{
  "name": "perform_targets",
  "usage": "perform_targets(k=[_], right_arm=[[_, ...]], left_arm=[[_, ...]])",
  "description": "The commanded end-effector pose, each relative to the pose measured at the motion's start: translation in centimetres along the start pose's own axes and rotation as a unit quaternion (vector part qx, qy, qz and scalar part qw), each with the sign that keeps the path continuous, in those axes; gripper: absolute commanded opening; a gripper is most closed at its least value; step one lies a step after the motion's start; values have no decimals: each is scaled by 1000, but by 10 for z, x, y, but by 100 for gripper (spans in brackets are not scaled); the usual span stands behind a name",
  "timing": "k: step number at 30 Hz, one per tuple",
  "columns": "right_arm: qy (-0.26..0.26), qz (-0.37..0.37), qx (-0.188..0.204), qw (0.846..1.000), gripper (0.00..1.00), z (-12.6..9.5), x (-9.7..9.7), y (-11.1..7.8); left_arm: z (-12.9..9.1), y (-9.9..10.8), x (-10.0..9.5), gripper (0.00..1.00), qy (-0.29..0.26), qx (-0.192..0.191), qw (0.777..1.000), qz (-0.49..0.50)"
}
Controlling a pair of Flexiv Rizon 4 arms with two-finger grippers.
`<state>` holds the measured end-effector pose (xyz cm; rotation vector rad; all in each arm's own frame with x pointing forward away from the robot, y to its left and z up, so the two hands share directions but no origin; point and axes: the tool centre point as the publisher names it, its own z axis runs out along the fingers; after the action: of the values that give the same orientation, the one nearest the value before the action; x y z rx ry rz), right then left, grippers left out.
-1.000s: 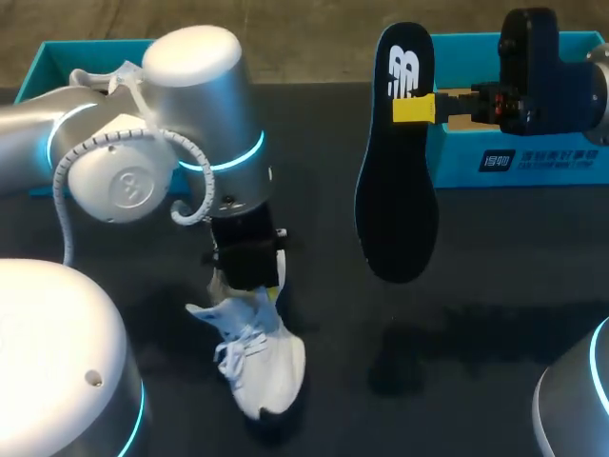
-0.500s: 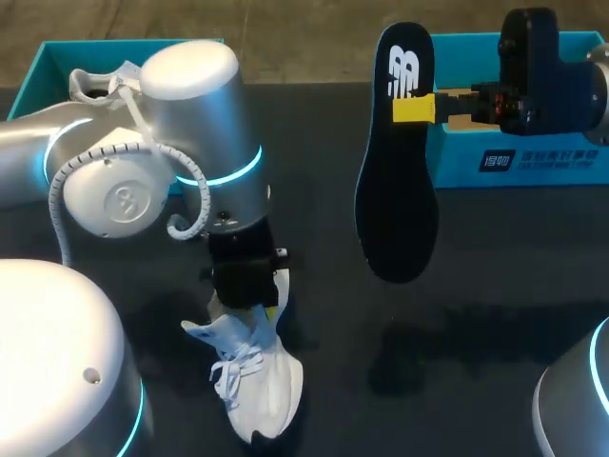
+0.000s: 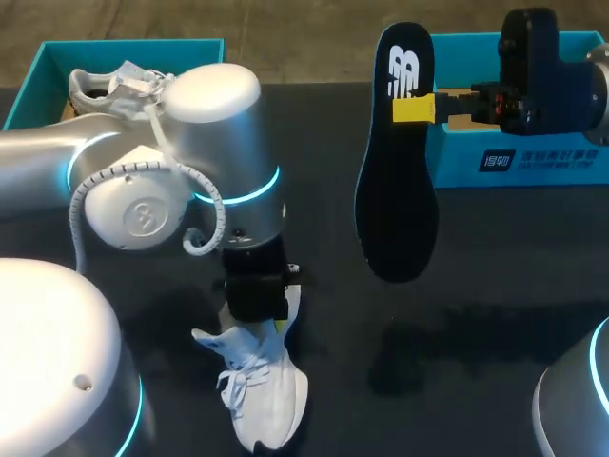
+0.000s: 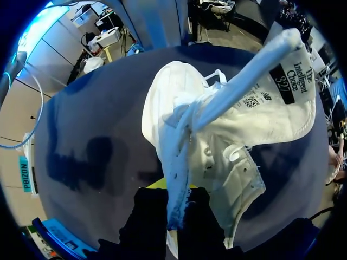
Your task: Take the shoe out of the shoebox, open the shoe tongue, remove and reinsert the insole, then place the shoe into the shoebox
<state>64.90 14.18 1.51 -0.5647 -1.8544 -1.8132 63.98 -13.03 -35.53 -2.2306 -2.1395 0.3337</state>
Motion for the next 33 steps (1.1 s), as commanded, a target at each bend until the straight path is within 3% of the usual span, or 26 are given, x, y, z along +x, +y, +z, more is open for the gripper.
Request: perform_targets(k=[1,8,9,10,13,23,29,33], right_arm=[[0,0,1,1000,0,1,-1,0],[0,0,1,1000,0,1,-1,0],[0,0,1,1000,0,1,-1,0],[0,0,1,1000,0,1,-1,0],[0,0,1,1000,0,1,-1,0],[0,0,1,1000,0,1,-1,0],[0,0,1,1000,0,1,-1,0],[0,0,1,1000,0,1,-1,0]], left_arm=[[10,9,-11,0,7,7,1000,0],[17,16,-18,0,-2,18,1000,-3],[17,17,-18,4,-4,18,1000,-3],[17,18,-19,24,-8,22,1000,-3],[15,20,-21,100,-14,26,1000,-3],[-5,21,-29,100,-69,19,997,-5],[-28,22,-30,100,-119,9,993,-9],[-51,25,-27,100,-183,11,983,-27]])
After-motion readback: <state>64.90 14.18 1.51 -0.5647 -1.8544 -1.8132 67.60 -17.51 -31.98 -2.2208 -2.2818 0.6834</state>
